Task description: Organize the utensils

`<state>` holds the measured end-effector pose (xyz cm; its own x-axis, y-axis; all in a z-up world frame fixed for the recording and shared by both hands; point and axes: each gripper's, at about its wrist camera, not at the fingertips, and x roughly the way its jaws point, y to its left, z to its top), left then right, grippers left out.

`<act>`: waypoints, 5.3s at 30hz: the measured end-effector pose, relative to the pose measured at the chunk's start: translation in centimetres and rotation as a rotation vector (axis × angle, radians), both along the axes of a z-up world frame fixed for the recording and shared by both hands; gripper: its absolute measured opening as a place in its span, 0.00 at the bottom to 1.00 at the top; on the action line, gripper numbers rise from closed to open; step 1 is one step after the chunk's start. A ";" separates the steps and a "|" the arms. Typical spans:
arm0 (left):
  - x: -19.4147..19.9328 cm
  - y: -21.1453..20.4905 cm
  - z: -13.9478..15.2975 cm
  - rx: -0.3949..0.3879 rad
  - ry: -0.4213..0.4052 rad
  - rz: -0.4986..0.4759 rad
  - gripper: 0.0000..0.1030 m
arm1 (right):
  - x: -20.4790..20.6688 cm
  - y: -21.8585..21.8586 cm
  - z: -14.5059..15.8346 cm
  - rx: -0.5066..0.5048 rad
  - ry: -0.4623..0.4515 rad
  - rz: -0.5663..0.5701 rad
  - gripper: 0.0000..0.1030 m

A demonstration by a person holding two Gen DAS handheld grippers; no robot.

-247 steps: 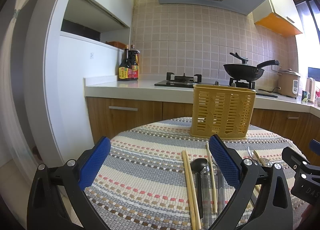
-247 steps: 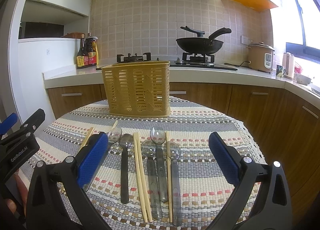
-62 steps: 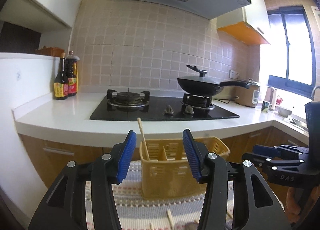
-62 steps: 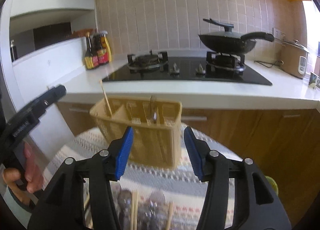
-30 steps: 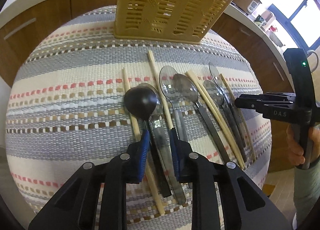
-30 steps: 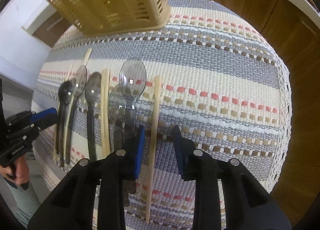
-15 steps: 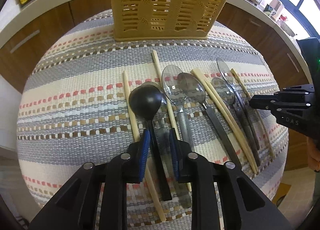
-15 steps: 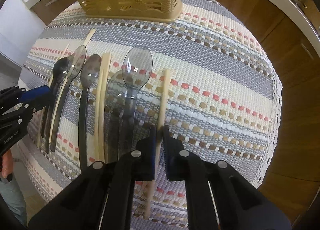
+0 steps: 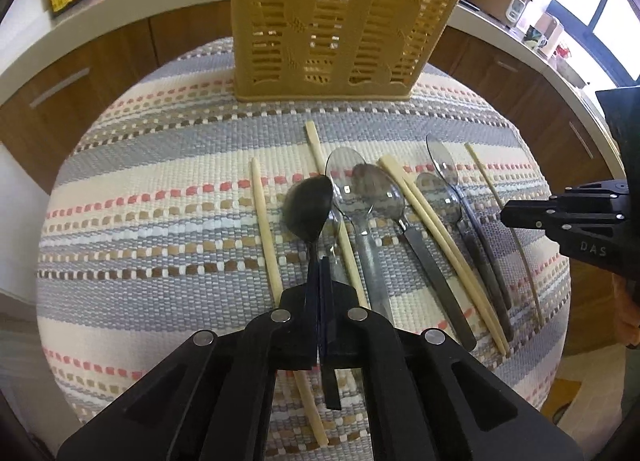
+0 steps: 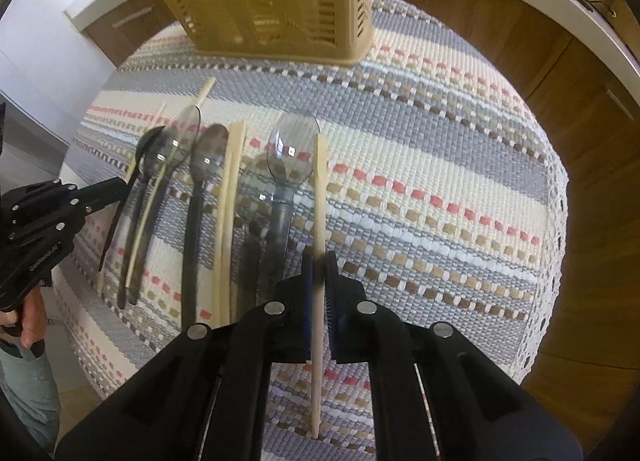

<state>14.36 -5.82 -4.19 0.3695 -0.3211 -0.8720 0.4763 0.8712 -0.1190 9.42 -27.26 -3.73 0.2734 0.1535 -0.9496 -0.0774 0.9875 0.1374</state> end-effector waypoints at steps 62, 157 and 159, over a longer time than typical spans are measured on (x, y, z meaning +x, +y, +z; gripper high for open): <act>-1.2 3.7 9.0 -0.205 -0.256 0.024 0.04 | -2.5 -0.6 7.4 0.209 -0.322 0.091 0.04; 8.9 3.2 13.6 -0.468 -0.655 0.090 0.47 | 7.2 -2.8 12.1 0.125 -0.848 -0.142 0.08; 7.9 4.2 13.8 -0.472 -0.634 0.085 0.50 | 6.3 -3.2 11.9 0.150 -0.811 -0.141 0.08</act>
<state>22.23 -1.65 9.61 0.7898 -0.5527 -0.2660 0.5107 0.8327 -0.2139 15.74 -30.47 8.15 0.8891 0.1760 -0.4226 -0.0858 0.9709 0.2237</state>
